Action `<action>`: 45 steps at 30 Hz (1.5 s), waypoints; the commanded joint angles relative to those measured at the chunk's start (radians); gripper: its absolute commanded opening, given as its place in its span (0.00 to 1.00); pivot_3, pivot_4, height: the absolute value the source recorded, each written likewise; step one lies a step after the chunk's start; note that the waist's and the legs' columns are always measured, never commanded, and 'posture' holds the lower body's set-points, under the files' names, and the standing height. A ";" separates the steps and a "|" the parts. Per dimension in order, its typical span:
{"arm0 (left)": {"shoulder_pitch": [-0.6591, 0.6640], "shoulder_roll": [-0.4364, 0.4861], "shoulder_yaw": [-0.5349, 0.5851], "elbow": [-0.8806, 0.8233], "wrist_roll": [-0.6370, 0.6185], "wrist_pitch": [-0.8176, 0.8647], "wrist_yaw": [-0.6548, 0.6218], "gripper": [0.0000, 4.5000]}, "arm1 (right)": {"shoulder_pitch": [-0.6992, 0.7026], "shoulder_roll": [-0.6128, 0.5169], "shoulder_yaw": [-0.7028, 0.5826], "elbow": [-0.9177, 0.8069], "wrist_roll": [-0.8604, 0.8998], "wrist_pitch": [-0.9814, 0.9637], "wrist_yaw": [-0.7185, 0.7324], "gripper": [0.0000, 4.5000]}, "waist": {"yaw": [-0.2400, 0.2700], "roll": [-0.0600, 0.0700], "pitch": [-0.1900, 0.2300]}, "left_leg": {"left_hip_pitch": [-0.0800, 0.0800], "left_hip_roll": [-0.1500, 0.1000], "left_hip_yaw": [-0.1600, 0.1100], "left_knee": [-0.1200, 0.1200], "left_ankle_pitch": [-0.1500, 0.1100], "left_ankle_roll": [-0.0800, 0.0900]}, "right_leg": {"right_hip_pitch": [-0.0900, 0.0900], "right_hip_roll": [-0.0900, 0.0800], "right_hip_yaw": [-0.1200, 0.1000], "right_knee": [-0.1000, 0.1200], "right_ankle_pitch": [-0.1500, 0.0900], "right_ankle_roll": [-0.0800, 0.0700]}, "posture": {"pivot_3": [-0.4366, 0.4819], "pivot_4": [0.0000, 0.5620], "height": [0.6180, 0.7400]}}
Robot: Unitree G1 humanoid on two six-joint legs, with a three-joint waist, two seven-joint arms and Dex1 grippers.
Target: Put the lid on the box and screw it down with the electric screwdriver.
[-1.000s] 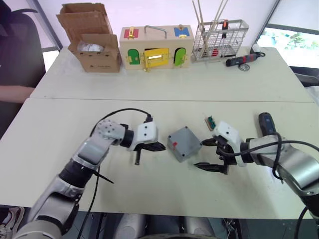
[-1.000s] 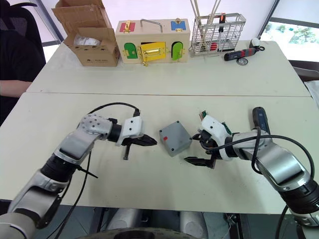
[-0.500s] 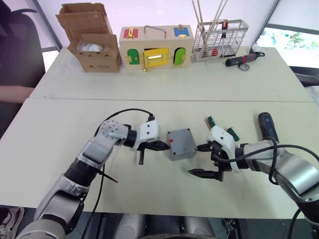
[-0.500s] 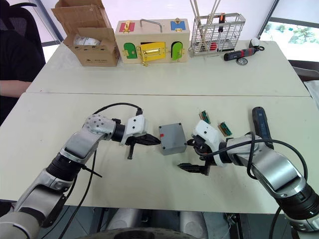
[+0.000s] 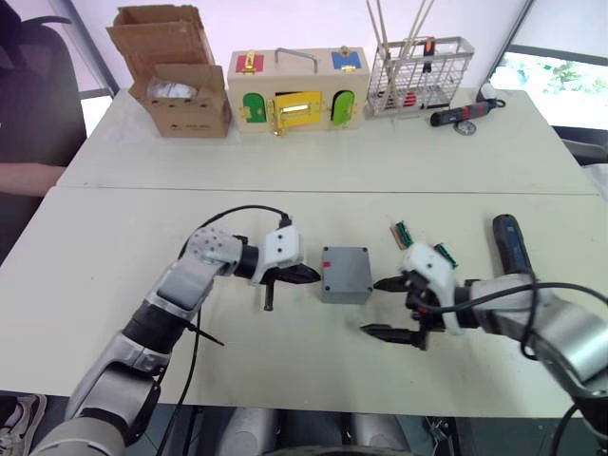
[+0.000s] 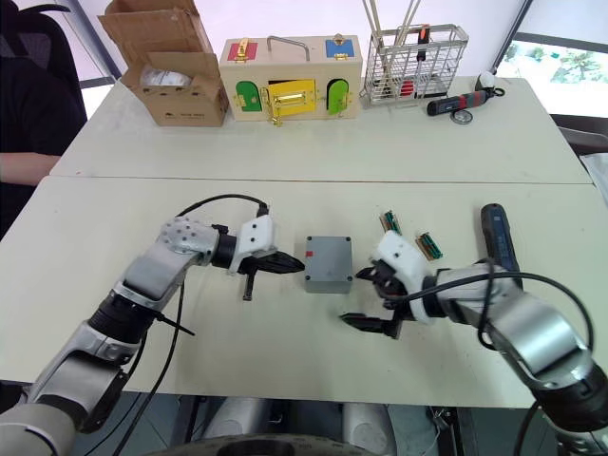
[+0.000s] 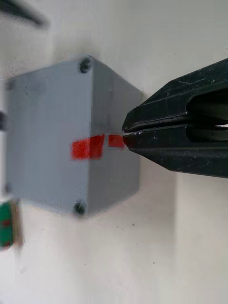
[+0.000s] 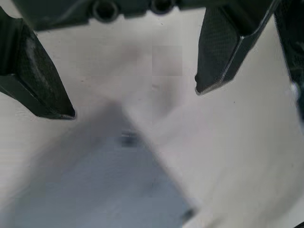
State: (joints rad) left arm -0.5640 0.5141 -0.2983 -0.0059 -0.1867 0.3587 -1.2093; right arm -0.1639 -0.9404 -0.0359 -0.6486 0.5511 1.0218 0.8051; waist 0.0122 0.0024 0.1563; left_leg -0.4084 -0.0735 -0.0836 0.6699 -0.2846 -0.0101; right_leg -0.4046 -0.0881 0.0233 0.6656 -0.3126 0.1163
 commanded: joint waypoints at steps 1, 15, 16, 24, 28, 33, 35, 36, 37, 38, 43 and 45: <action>-0.011 0.052 0.146 -0.178 -0.198 0.146 -0.035 0.00 | 0.020 0.091 -0.290 -0.076 0.148 0.100 -0.082 0.99 | 0.000 0.000 0.000 | 0.000 0.001 -0.001 0.000 0.000 0.000 | 0.000 0.000 0.000 0.000 0.000 0.000 | 0.48 0.27 1.00; -0.009 0.114 0.075 -0.377 -0.276 0.221 -0.016 0.00 | 0.134 0.287 -0.289 0.126 -0.133 -0.214 -0.384 0.99 | -0.007 -0.001 -0.001 | 0.002 0.000 0.001 -0.002 0.001 -0.001 | 0.001 0.001 0.001 0.001 0.000 0.000 | 0.48 0.27 1.00; -0.013 0.113 0.071 -0.371 -0.268 0.218 -0.007 0.00 | 0.134 0.293 -0.281 0.139 -0.143 -0.221 -0.391 0.99 | -0.008 -0.001 -0.001 | 0.002 0.000 0.001 -0.002 0.001 -0.001 | 0.001 0.001 0.001 0.001 0.000 0.000 | 0.48 0.27 1.00; 0.001 0.148 0.062 -0.372 -0.261 0.200 -0.020 0.00 | 0.140 0.335 -0.244 0.212 -0.188 -0.296 -0.404 0.70 | -0.007 -0.001 -0.001 | 0.002 0.000 0.001 -0.002 0.001 -0.001 | 0.001 0.001 0.001 0.001 0.000 0.000 | 0.48 0.27 1.00; 0.004 0.150 0.066 -0.377 -0.270 0.206 -0.015 0.00 | 0.132 0.344 -0.235 0.254 -0.204 -0.333 -0.403 0.58 | -0.006 -0.001 -0.001 | 0.002 0.000 0.001 -0.002 0.001 -0.001 | 0.001 0.001 0.001 0.001 0.000 0.000 | 0.48 0.27 1.00; 0.005 0.152 0.068 -0.377 -0.275 0.209 -0.010 0.00 | 0.117 0.346 -0.215 0.296 -0.218 -0.363 -0.398 0.58 | -0.007 -0.001 -0.001 | 0.002 0.000 0.001 -0.002 0.001 -0.001 | 0.001 0.001 0.001 0.001 0.000 0.000 | 0.48 0.27 1.00; 0.005 0.153 0.068 -0.377 -0.276 0.211 -0.007 0.00 | 0.112 0.347 -0.209 0.310 -0.224 -0.373 -0.397 0.58 | -0.008 -0.001 -0.001 | 0.002 0.000 0.001 -0.002 0.001 -0.001 | 0.001 0.001 0.001 0.001 0.000 0.000 | 0.48 0.27 1.00; 0.005 0.152 0.068 -0.377 -0.276 0.212 -0.006 0.00 | 0.109 0.348 -0.207 0.316 -0.226 -0.377 -0.396 0.58 | -0.008 -0.001 -0.001 | 0.002 0.000 0.001 -0.002 0.001 -0.001 | 0.001 0.001 0.001 0.001 0.000 0.000 | 0.48 0.27 1.00; 0.007 0.153 0.067 -0.375 -0.274 0.211 -0.004 0.00 | 0.101 0.351 -0.203 0.327 -0.229 -0.384 -0.398 0.58 | -0.007 -0.001 -0.001 | 0.002 0.000 0.001 -0.002 0.001 -0.001 | 0.001 0.001 0.001 0.001 0.000 0.000 | 0.48 0.27 1.00; 0.007 0.153 0.066 -0.374 -0.272 0.210 -0.003 0.00 | 0.096 0.353 -0.200 0.334 -0.232 -0.389 -0.399 0.58 | -0.007 -0.001 -0.001 | 0.002 0.000 0.001 -0.002 0.001 -0.001 | 0.001 0.001 0.001 0.001 0.000 0.000 | 0.48 0.27 1.00; 0.013 0.155 0.063 -0.375 -0.268 0.209 -0.002 0.00 | 0.078 0.365 -0.191 0.367 -0.245 -0.410 -0.403 0.52 | -0.007 -0.001 -0.001 | 0.002 0.000 0.001 -0.002 0.001 -0.001 | 0.001 0.001 0.001 0.001 0.000 0.000 | 0.48 0.27 1.00; 0.014 0.157 0.063 -0.375 -0.267 0.208 -0.002 0.00 | 0.076 0.367 -0.187 0.376 -0.250 -0.417 -0.405 0.45 | -0.008 -0.001 -0.001 | 0.002 0.000 0.001 -0.002 0.001 -0.001 | 0.001 0.001 0.001 0.001 0.000 0.000 | 0.48 0.27 1.00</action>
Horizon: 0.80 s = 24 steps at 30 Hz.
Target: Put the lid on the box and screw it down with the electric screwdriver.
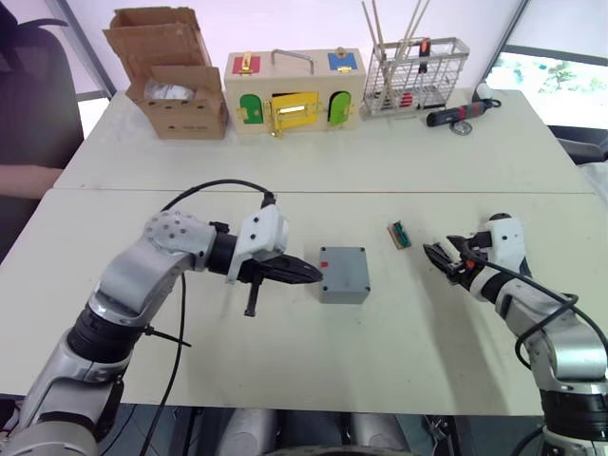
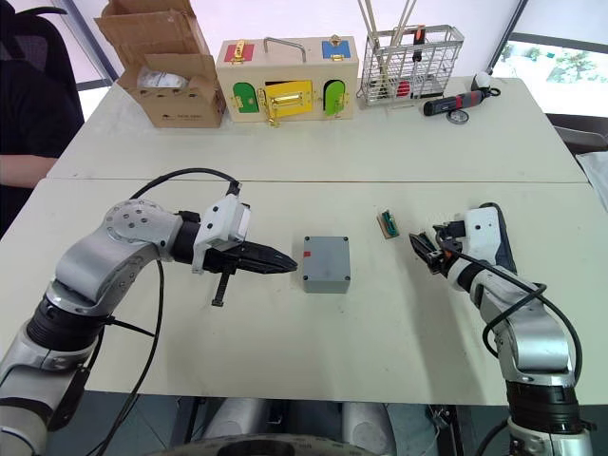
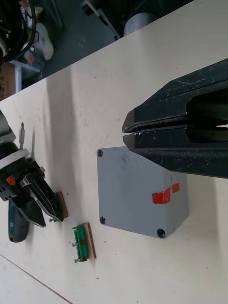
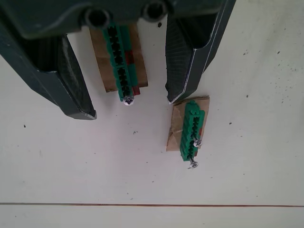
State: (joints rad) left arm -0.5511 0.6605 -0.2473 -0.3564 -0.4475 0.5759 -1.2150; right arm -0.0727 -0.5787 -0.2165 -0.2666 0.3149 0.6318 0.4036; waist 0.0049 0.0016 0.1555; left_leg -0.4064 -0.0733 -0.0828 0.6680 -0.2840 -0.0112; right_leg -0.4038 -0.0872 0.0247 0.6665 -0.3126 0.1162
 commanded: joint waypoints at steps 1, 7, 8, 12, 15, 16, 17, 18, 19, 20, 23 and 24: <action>0.002 0.011 0.012 -0.025 -0.006 -0.010 0.004 0.00 | -0.016 0.007 -0.005 -0.003 -0.016 -0.030 -0.005 0.39 | 0.000 0.000 0.000 | 0.000 0.000 0.000 0.000 0.000 0.000 | 0.000 0.000 0.000 0.000 0.000 0.000 | 0.48 0.27 1.00; 0.004 0.013 0.012 -0.023 -0.006 -0.011 0.006 0.00 | -0.022 0.017 -0.004 0.015 -0.030 -0.049 -0.014 0.00 | 0.000 0.000 0.000 | 0.000 0.000 0.000 0.000 0.000 0.000 | 0.000 0.000 0.000 0.000 0.000 0.000 | 0.48 0.27 1.00; 0.004 0.013 0.012 -0.022 -0.006 -0.011 0.006 0.00 | -0.022 0.017 -0.003 0.015 -0.030 -0.050 -0.015 0.00 | 0.000 0.000 0.000 | 0.000 0.000 0.000 0.000 0.000 0.000 | 0.000 0.000 0.000 0.000 0.000 0.000 | 0.48 0.27 1.00; 0.007 0.015 0.011 -0.022 -0.003 -0.014 0.005 0.00 | -0.011 0.022 -0.007 -0.002 -0.026 -0.045 -0.017 0.00 | 0.000 0.000 0.000 | 0.000 0.000 0.000 0.000 0.000 0.000 | 0.000 0.000 0.000 0.000 0.000 0.000 | 0.48 0.27 1.00; 0.007 0.015 0.011 -0.019 -0.002 -0.016 0.004 0.00 | -0.013 0.023 -0.023 -0.022 -0.013 -0.037 -0.020 0.00 | 0.000 0.000 0.000 | 0.000 0.000 0.000 0.000 0.000 0.000 | 0.000 0.000 0.000 0.000 0.000 0.000 | 0.48 0.27 1.00; 0.007 0.014 0.011 -0.018 -0.002 -0.016 0.004 0.00 | -0.015 0.023 -0.029 -0.031 -0.009 -0.034 -0.022 0.00 | 0.000 0.000 0.000 | 0.000 0.000 0.000 0.000 0.000 0.000 | 0.000 0.000 0.000 0.000 0.000 0.000 | 0.48 0.27 1.00; 0.007 0.014 0.011 -0.018 -0.003 -0.016 0.004 0.00 | -0.018 0.022 -0.035 -0.040 -0.004 -0.029 -0.024 0.00 | 0.000 0.000 0.000 | 0.000 0.000 0.000 0.000 0.000 0.000 | 0.000 0.000 0.000 0.000 0.000 0.000 | 0.48 0.27 1.00; 0.008 0.014 0.011 -0.017 -0.003 -0.017 0.003 0.00 | -0.023 0.021 -0.043 -0.054 0.006 -0.021 -0.026 0.00 | 0.000 0.000 0.000 | 0.000 0.000 0.000 0.000 0.000 0.000 | 0.000 0.000 0.000 0.000 0.000 0.000 | 0.48 0.27 1.00; 0.009 0.014 0.011 -0.013 -0.002 -0.019 0.001 0.00 | -0.031 0.018 -0.052 -0.070 0.016 -0.009 -0.028 0.00 | 0.000 0.000 0.000 | 0.000 0.000 0.000 0.000 0.000 0.000 | 0.000 0.000 0.000 0.000 0.000 0.000 | 0.48 0.27 1.00; 0.010 0.014 0.010 -0.010 -0.001 -0.021 0.000 0.00 | -0.036 0.016 -0.058 -0.081 0.024 0.000 -0.030 0.00 | 0.000 0.000 0.000 | 0.000 0.000 0.000 0.000 0.000 0.000 | 0.000 0.000 0.000 0.000 0.000 0.000 | 0.48 0.27 1.00; 0.012 0.012 0.010 -0.001 -0.001 -0.026 -0.005 0.00 | -0.054 0.004 -0.072 -0.126 0.043 0.039 -0.034 0.00 | 0.000 0.000 0.000 | 0.000 0.000 0.000 0.000 0.000 0.000 | 0.000 0.000 0.000 0.000 0.000 0.000 | 0.48 0.27 1.00; 0.011 0.011 0.009 0.003 -0.001 -0.027 -0.006 0.00 | -0.060 0.002 -0.076 -0.139 0.050 0.052 -0.035 0.00 | 0.000 0.000 0.000 | 0.000 0.000 0.000 0.000 0.000 0.000 | 0.000 0.000 0.000 0.000 0.000 0.000 | 0.48 0.27 1.00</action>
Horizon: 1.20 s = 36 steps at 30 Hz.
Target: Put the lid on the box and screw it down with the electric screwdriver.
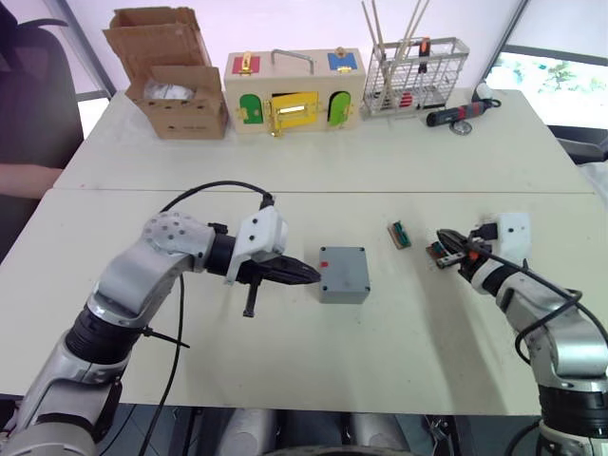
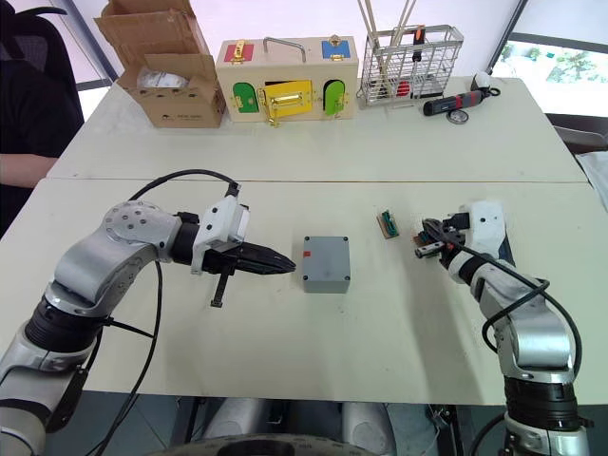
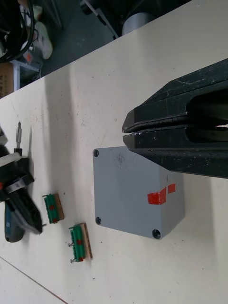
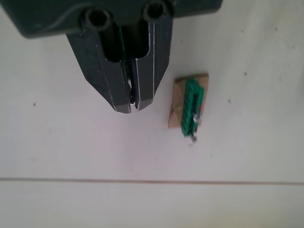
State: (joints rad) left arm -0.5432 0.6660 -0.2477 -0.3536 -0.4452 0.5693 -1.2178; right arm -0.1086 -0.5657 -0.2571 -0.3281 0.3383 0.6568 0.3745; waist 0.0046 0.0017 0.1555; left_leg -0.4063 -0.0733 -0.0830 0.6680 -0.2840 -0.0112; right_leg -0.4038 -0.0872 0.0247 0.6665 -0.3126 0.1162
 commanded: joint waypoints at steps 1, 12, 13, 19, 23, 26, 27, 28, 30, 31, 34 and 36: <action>0.001 0.005 0.010 0.003 -0.004 -0.021 -0.004 0.00 | -0.029 -0.013 -0.040 -0.089 0.032 0.039 -0.007 0.00 | 0.000 0.000 0.000 | 0.000 0.000 0.000 0.000 0.000 0.000 | 0.000 0.000 0.000 0.000 0.000 0.000 | 0.48 0.27 1.00; 0.009 0.026 0.012 0.091 0.054 -0.065 0.010 0.00 | -0.124 -0.035 0.081 -0.287 0.226 0.196 0.115 0.00 | -0.010 0.000 0.000 | 0.000 0.000 -0.001 0.000 0.000 0.000 | 0.000 0.000 -0.001 0.000 0.000 0.000 | 0.48 0.27 1.00; 0.013 0.027 0.013 0.098 0.064 -0.070 0.018 0.00 | -0.127 -0.031 0.101 -0.289 0.226 0.196 0.115 0.00 | -0.011 0.000 0.000 | 0.000 0.000 -0.001 0.000 0.000 0.000 | 0.000 0.000 -0.001 0.000 0.000 0.000 | 0.48 0.27 1.00; 0.034 0.011 0.026 0.120 0.093 -0.076 0.079 0.00 | -0.122 -0.013 0.191 -0.257 0.194 0.158 0.119 0.00 | -0.015 0.000 0.000 | 0.000 0.000 -0.001 0.000 0.000 0.000 | 0.000 0.000 -0.001 0.000 0.000 0.000 | 0.48 0.27 1.00; 0.051 0.014 0.029 0.099 0.084 -0.063 0.093 0.00 | -0.112 -0.009 0.219 -0.242 0.181 0.140 0.126 0.00 | -0.016 0.000 0.000 | 0.000 0.000 -0.001 0.000 0.000 0.000 | 0.000 0.000 -0.001 0.000 0.000 0.000 | 0.48 0.27 1.00; 0.057 0.014 0.030 0.087 0.079 -0.055 0.101 0.00 | -0.103 -0.008 0.238 -0.233 0.168 0.129 0.131 0.00 | -0.016 0.000 0.000 | 0.000 0.000 -0.001 0.000 0.000 0.000 | -0.001 0.000 0.000 0.000 0.000 0.000 | 0.48 0.27 1.00; 0.058 0.014 0.030 0.084 0.078 -0.052 0.103 0.00 | -0.102 -0.007 0.243 -0.230 0.163 0.125 0.131 0.00 | -0.016 0.000 0.000 | 0.000 0.000 -0.001 0.000 0.000 0.000 | -0.001 0.000 -0.001 0.000 0.000 0.000 | 0.48 0.27 1.00; 0.057 0.014 0.031 0.084 0.078 -0.051 0.105 0.00 | -0.101 -0.006 0.247 -0.225 0.160 0.122 0.130 0.00 | -0.016 0.000 0.000 | 0.000 0.000 -0.001 0.000 0.000 0.000 | -0.001 0.000 -0.001 0.000 0.000 0.000 | 0.48 0.27 1.00; 0.056 0.013 0.031 0.083 0.077 -0.049 0.108 0.00 | -0.099 -0.006 0.251 -0.217 0.155 0.117 0.130 0.00 | -0.016 0.000 0.000 | 0.000 0.000 -0.001 0.000 0.000 0.000 | -0.001 0.000 0.000 0.000 0.000 0.000 | 0.48 0.27 1.00; 0.056 0.014 0.031 0.083 0.076 -0.049 0.110 0.00 | -0.098 -0.007 0.252 -0.215 0.152 0.116 0.131 0.00 | -0.016 0.000 0.000 | 0.000 0.000 -0.001 0.000 0.000 0.000 | -0.001 0.000 0.000 0.000 0.000 0.000 | 0.48 0.27 1.00; 0.054 0.013 0.030 0.082 0.076 -0.049 0.113 0.00 | -0.093 -0.009 0.253 -0.211 0.147 0.112 0.136 0.00 | -0.016 0.000 0.000 | 0.000 0.000 -0.001 0.000 0.000 0.000 | -0.001 0.000 0.000 0.000 0.000 0.000 | 0.48 0.27 1.00; 0.051 0.012 0.028 0.084 0.077 -0.049 0.113 0.00 | -0.089 -0.012 0.253 -0.210 0.145 0.111 0.139 0.00 | -0.016 0.000 0.000 | 0.000 0.000 -0.001 0.000 0.000 0.000 | -0.001 0.000 0.000 0.000 0.000 0.000 | 0.48 0.27 1.00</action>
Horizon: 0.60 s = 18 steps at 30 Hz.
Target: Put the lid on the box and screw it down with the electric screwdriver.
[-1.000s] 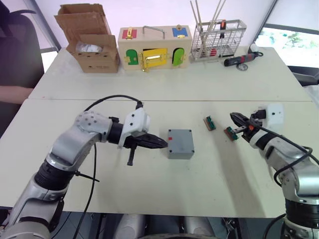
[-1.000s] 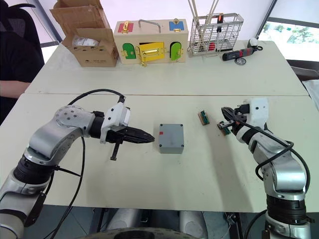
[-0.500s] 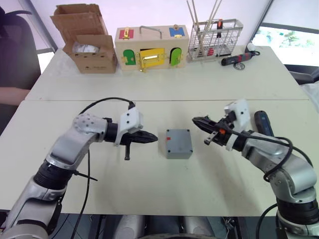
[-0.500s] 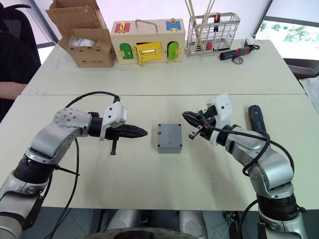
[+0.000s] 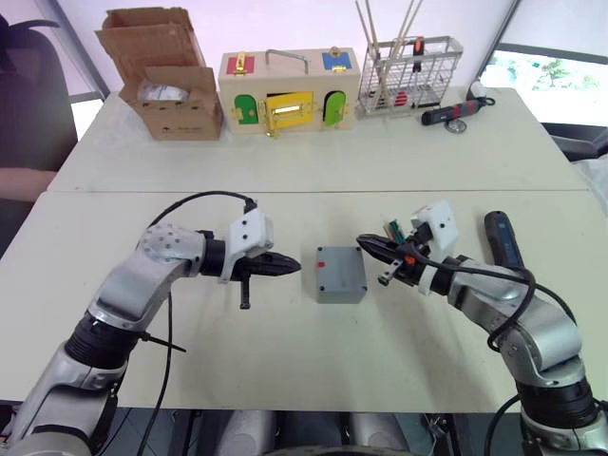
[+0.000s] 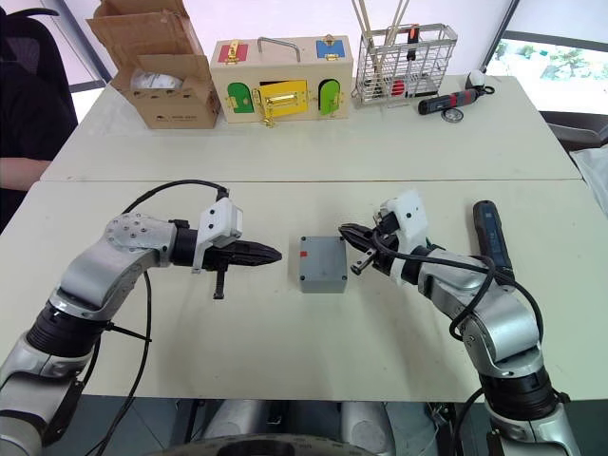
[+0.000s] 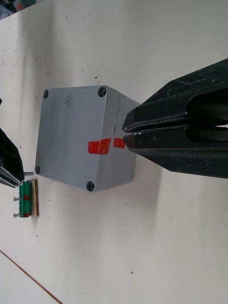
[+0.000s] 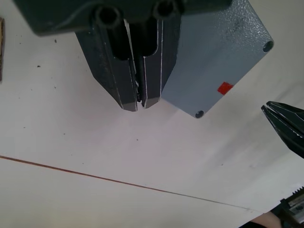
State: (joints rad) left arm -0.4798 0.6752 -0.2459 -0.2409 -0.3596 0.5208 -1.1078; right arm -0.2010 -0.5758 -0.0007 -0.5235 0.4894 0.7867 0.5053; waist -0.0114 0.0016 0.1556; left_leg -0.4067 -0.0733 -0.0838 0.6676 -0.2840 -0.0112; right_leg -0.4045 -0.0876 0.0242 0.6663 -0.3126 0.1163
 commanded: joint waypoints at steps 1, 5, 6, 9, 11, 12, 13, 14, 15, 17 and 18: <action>-0.013 0.002 0.025 -0.028 -0.009 -0.001 0.004 0.00 | 0.005 -0.003 -0.003 -0.015 -0.007 -0.018 0.010 0.00 | 0.000 0.000 0.000 | 0.000 0.000 0.000 0.000 0.000 0.000 | 0.000 0.000 0.000 0.000 0.000 0.000 | 0.48 0.27 1.00; -0.016 0.000 0.022 -0.025 -0.008 -0.002 0.003 0.00 | 0.012 0.000 -0.003 -0.022 -0.006 -0.015 0.012 0.00 | 0.000 0.000 0.000 | 0.000 0.000 0.000 0.000 0.000 0.000 | 0.000 0.000 0.000 0.000 0.000 0.000 | 0.48 0.27 1.00; -0.017 -0.002 0.020 -0.024 -0.006 -0.003 0.003 0.00 | 0.012 0.001 -0.003 -0.022 -0.005 -0.014 0.011 0.00 | 0.000 0.000 0.000 | 0.000 0.000 0.000 0.000 0.000 0.000 | 0.000 0.000 0.000 0.000 0.000 0.000 | 0.48 0.27 1.00; -0.020 -0.004 0.016 -0.021 -0.004 -0.004 0.001 0.00 | 0.011 0.003 -0.001 -0.024 -0.004 -0.012 0.010 0.00 | 0.000 0.000 0.000 | 0.000 0.000 0.000 0.000 0.000 0.000 | 0.000 0.000 0.000 0.000 0.000 0.000 | 0.48 0.27 1.00; -0.021 -0.004 0.015 -0.020 -0.003 -0.005 0.000 0.00 | 0.011 0.002 0.001 -0.025 -0.003 -0.010 0.011 0.00 | 0.000 0.000 0.000 | 0.000 0.000 0.000 0.000 0.000 0.000 | 0.000 0.000 0.000 0.000 0.000 0.000 | 0.48 0.27 1.00; -0.021 -0.005 0.015 -0.019 -0.003 -0.005 0.000 0.00 | 0.011 0.001 0.001 -0.025 -0.004 -0.009 0.011 0.00 | 0.000 0.000 0.000 | 0.000 0.000 0.000 0.000 0.000 0.000 | 0.000 0.000 0.000 0.000 0.000 0.000 | 0.48 0.27 1.00; -0.021 -0.006 0.015 -0.019 -0.002 -0.006 0.000 0.00 | 0.012 0.000 0.003 -0.025 -0.003 -0.007 0.012 0.00 | 0.000 0.000 0.000 | 0.000 0.000 0.000 0.000 0.000 0.000 | 0.000 0.000 0.000 0.000 0.000 0.000 | 0.48 0.27 1.00; -0.022 -0.006 0.014 -0.019 -0.001 -0.006 0.000 0.00 | 0.012 -0.001 0.003 -0.024 -0.003 -0.005 0.012 0.00 | 0.000 0.000 0.000 | 0.000 0.000 0.000 0.000 0.000 0.000 | 0.000 0.000 0.000 0.000 0.000 0.000 | 0.48 0.27 1.00; -0.022 -0.007 0.014 -0.019 -0.001 -0.005 0.001 0.00 | 0.013 -0.002 0.004 -0.024 -0.002 -0.003 0.014 0.00 | 0.000 0.000 0.000 | 0.000 0.000 0.000 0.000 0.000 0.000 | 0.000 0.000 0.000 0.000 0.000 0.000 | 0.48 0.27 1.00; -0.021 -0.008 0.014 -0.019 0.000 -0.006 0.001 0.00 | 0.014 -0.004 0.005 -0.023 -0.002 -0.001 0.015 0.00 | 0.000 0.000 0.000 | 0.000 0.000 0.000 0.000 0.000 0.000 | 0.000 0.000 0.000 0.000 0.000 0.000 | 0.48 0.27 1.00; -0.021 -0.009 0.014 -0.019 0.000 -0.006 0.002 0.00 | 0.014 -0.005 0.006 -0.023 -0.002 0.001 0.017 0.00 | 0.000 0.000 0.000 | 0.000 0.000 0.000 0.000 0.000 0.000 | 0.000 0.000 0.000 0.000 0.000 0.000 | 0.48 0.27 1.00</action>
State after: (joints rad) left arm -0.4848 0.6663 -0.2463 -0.2409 -0.3583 0.5208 -1.1080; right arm -0.1935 -0.5759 -0.0007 -0.5242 0.4851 0.7802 0.5159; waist -0.0114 0.0016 0.1556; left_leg -0.4067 -0.0733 -0.0839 0.6676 -0.2840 -0.0112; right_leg -0.4044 -0.0875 0.0242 0.6663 -0.3126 0.1163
